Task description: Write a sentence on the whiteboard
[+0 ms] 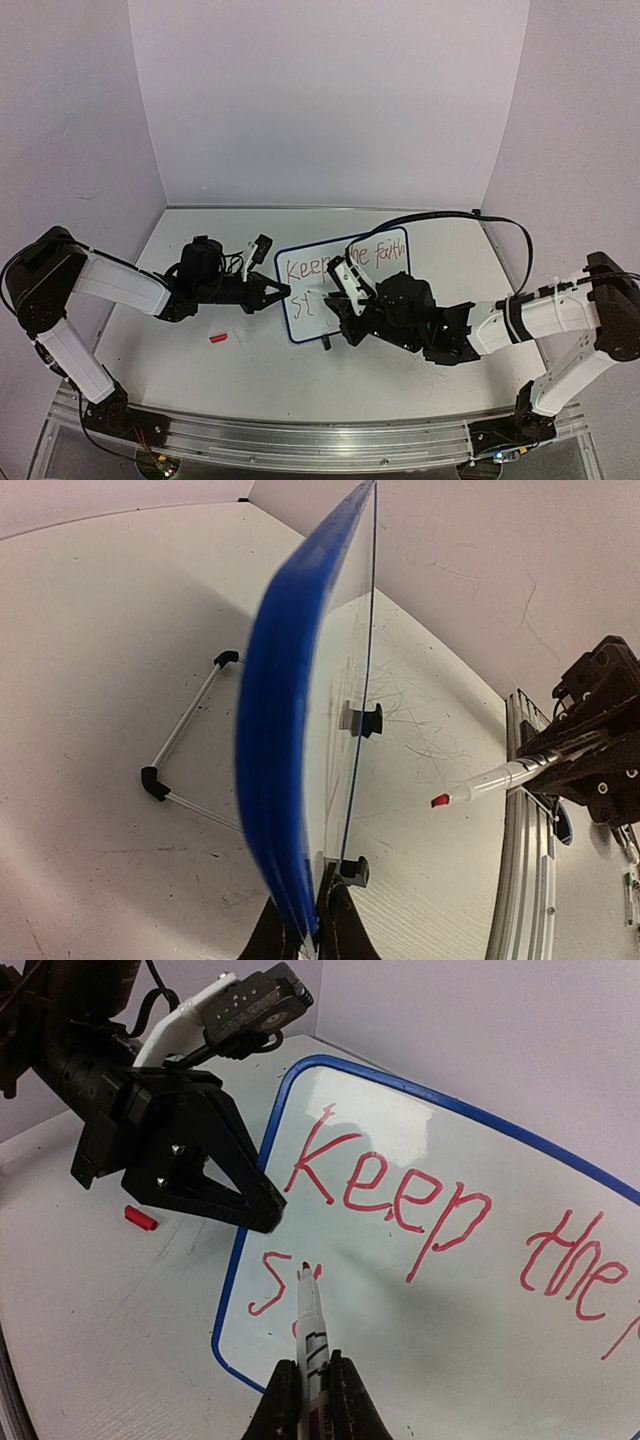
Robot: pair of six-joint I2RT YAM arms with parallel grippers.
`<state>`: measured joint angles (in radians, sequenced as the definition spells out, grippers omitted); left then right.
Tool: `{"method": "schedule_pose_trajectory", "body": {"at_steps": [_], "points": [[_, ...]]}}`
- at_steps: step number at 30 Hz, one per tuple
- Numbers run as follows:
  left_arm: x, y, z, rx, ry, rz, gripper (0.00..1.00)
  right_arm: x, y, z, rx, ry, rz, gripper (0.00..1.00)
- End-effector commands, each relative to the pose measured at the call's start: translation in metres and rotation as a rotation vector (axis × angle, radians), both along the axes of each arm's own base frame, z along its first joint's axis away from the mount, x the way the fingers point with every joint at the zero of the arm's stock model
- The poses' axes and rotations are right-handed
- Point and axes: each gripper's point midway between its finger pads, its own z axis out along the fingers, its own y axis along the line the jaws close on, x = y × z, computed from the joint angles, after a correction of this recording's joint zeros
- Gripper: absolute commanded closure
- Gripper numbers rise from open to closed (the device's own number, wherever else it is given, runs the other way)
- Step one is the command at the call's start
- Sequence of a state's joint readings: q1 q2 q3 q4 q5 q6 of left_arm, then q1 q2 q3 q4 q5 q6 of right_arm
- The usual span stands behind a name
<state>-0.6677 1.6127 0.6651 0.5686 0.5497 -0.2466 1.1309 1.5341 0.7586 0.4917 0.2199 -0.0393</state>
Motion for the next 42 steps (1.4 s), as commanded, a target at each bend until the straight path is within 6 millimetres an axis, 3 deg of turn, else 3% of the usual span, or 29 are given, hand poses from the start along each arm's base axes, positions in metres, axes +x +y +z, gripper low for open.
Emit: {"method": "schedule_pose_trajectory", "body": {"at_steps": [1,5,19,25,30,42], "points": [[0.037,0.028,-0.032,0.128,0.022,0.231,1.00,0.012,-0.008,0.011,0.034,-0.029,-0.086,0.95],[0.037,0.028,-0.035,0.129,0.037,0.237,1.00,0.012,-0.006,0.008,0.025,-0.011,-0.088,1.00],[0.035,0.030,-0.036,0.131,0.038,0.237,1.00,-0.011,0.013,-0.013,0.014,0.064,0.051,1.00],[0.036,0.028,-0.033,0.127,0.027,0.231,1.00,0.005,-0.009,-0.013,0.009,0.028,-0.084,1.00],[0.036,0.028,-0.031,0.128,0.017,0.223,1.00,0.006,0.001,-0.023,-0.023,0.046,-0.068,1.00],[0.033,0.029,-0.031,0.133,0.008,0.218,1.00,0.017,0.004,-0.018,-0.016,0.037,-0.119,1.00]]}}
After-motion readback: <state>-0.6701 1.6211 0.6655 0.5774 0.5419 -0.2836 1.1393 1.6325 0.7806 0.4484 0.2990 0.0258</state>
